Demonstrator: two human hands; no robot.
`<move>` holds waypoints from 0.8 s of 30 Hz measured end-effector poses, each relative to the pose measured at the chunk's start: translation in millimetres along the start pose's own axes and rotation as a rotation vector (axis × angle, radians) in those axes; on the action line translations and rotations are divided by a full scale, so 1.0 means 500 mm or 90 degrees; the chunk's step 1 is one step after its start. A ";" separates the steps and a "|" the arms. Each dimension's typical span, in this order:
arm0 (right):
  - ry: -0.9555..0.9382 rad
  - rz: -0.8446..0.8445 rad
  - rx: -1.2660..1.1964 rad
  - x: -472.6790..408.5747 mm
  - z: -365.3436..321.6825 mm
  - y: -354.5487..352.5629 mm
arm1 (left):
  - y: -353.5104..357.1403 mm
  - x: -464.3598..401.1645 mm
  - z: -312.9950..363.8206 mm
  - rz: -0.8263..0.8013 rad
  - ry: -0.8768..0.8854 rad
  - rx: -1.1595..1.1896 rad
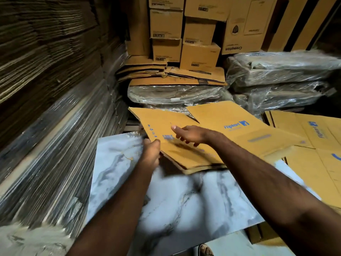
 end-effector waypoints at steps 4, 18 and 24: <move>0.041 -0.162 0.201 0.036 -0.025 0.046 | 0.102 0.035 -0.042 -0.123 -0.084 -0.044; 0.088 -0.156 0.411 0.221 0.093 0.026 | 0.196 0.090 -0.105 -0.220 -0.183 -0.074; 0.104 -0.192 0.402 0.361 0.207 -0.010 | 0.165 0.067 -0.082 -0.113 -0.203 0.124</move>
Point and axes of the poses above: each hand's wrist, its own x-axis away from the middle knuckle, its own y-axis out of the palm, z = x × y, the point moved 9 cm from there along -x, towards the middle knuckle, and after that the axes turned 14 degrees about -y, right-handed, at the moved point
